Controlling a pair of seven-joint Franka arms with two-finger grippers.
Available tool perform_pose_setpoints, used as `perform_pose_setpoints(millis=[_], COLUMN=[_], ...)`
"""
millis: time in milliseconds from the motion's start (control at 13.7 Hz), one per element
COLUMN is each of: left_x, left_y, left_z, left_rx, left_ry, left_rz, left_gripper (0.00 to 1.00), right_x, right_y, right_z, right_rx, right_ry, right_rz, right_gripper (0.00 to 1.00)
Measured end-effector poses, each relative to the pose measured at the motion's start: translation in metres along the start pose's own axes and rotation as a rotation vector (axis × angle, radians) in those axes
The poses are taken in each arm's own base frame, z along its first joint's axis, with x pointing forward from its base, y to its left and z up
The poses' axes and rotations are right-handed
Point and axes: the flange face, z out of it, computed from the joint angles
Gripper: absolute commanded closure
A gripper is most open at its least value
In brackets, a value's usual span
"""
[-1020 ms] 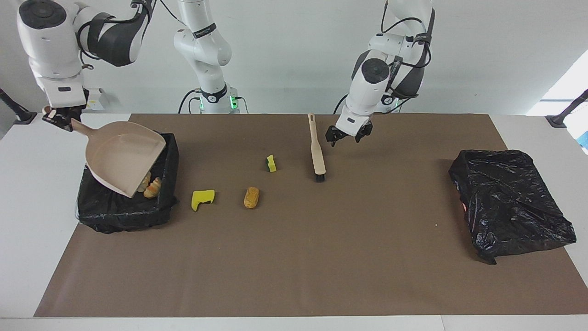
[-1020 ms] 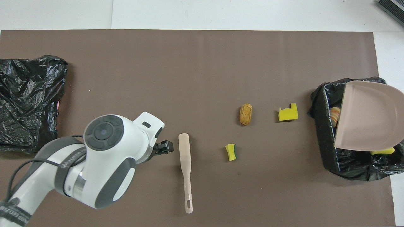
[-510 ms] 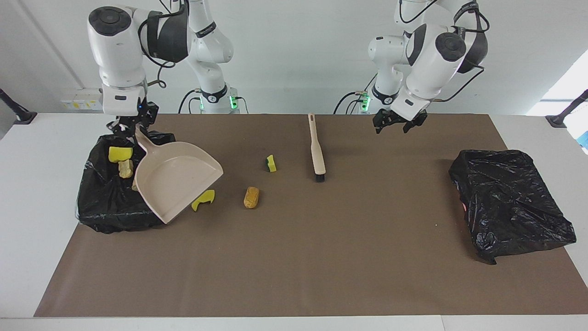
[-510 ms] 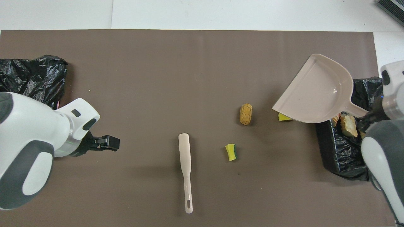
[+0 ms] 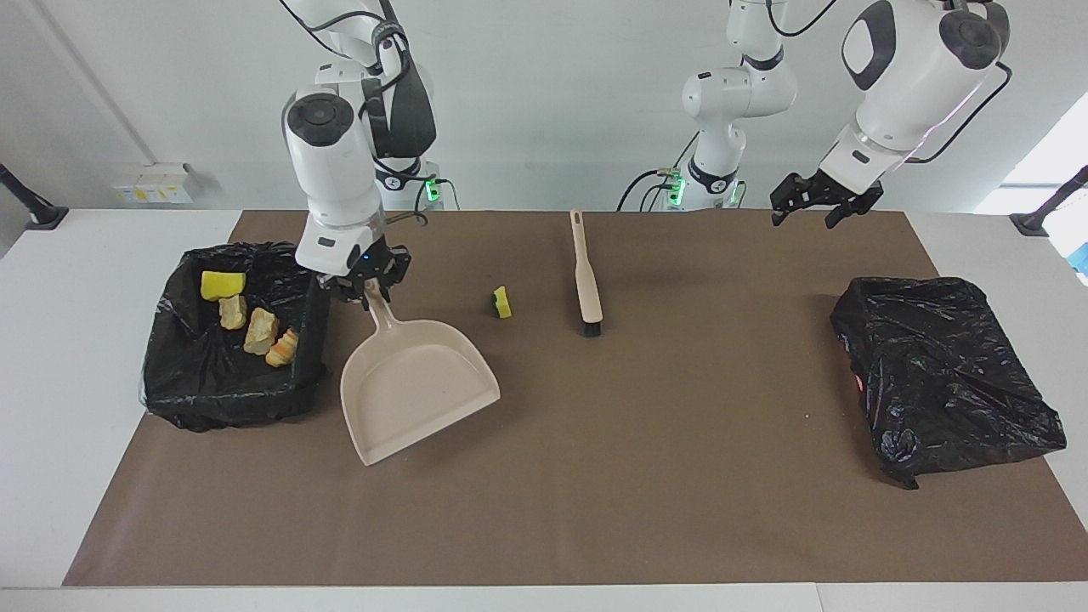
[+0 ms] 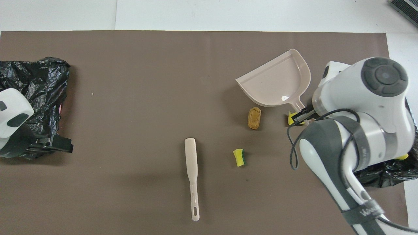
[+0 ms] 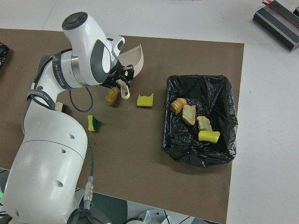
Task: Sweep and dump trash in bin
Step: 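Bring the empty dustpan back to the table center with the right gripper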
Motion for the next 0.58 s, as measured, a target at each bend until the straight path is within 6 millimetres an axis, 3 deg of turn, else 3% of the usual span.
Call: perform_pose_setpoints(millis=[291, 583], left_x=[0.000, 0.036], left_y=[0.006, 0.003], left_z=[-0.034, -0.062], left_rx=[0.002, -0.012], left_ry=[0.043, 0.101], left_rz=[0.014, 0.018], left_gripper=[0.00, 0.00], right_x=[0.041, 0.078], right_y=[-0.097, -0.187], right_z=[0.020, 0.056], right_rx=[0.028, 0.069], right_ry=[0.044, 0.047], right_rz=[0.188, 0.347], right_gripper=[1.00, 1.00])
